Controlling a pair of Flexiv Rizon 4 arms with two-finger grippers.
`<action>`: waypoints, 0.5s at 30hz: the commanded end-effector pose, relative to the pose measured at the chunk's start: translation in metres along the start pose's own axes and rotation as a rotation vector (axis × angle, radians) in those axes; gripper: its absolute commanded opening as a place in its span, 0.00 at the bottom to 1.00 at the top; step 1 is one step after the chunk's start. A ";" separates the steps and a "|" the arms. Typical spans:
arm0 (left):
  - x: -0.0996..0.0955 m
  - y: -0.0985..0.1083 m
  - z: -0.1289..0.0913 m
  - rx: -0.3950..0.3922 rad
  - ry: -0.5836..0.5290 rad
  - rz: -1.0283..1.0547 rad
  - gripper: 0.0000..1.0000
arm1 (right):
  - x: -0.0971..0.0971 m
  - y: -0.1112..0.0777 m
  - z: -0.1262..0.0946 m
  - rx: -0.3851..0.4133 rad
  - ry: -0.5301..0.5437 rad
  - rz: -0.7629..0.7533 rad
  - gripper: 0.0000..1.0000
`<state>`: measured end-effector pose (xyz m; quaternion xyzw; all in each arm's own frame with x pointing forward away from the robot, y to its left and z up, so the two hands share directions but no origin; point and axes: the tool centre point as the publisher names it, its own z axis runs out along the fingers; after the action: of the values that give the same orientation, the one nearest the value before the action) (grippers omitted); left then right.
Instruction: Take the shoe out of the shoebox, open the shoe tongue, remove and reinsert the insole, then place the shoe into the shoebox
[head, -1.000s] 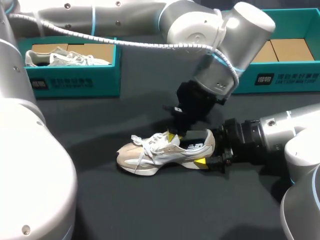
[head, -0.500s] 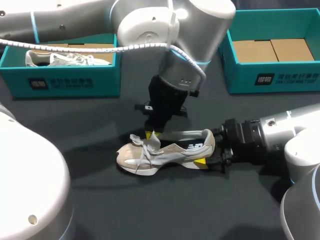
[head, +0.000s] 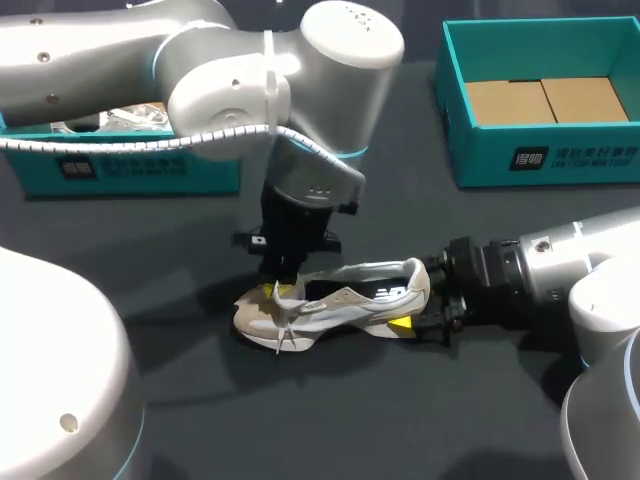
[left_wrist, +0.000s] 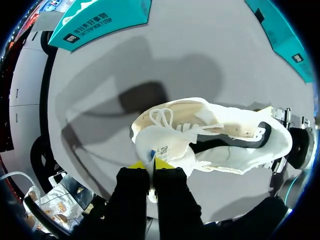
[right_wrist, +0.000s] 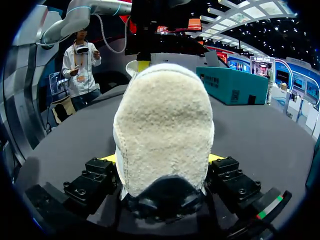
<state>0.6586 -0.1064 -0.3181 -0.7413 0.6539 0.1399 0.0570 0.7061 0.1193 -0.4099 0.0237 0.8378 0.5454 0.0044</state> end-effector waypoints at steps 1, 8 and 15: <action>0.000 -0.007 0.015 -0.027 -0.024 -0.010 0.00 | 0.000 0.000 -0.001 0.004 -0.001 0.001 0.00; -0.015 -0.010 0.030 -0.050 -0.074 -0.026 0.27 | 0.000 0.000 -0.001 0.004 -0.001 0.001 0.00; -0.032 -0.006 0.035 -0.051 -0.111 -0.026 0.79 | 0.000 0.000 -0.001 0.004 -0.001 0.001 0.00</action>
<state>0.6586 -0.0695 -0.3442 -0.7415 0.6359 0.2000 0.0762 0.7062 0.1193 -0.4099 0.0238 0.8378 0.5454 0.0043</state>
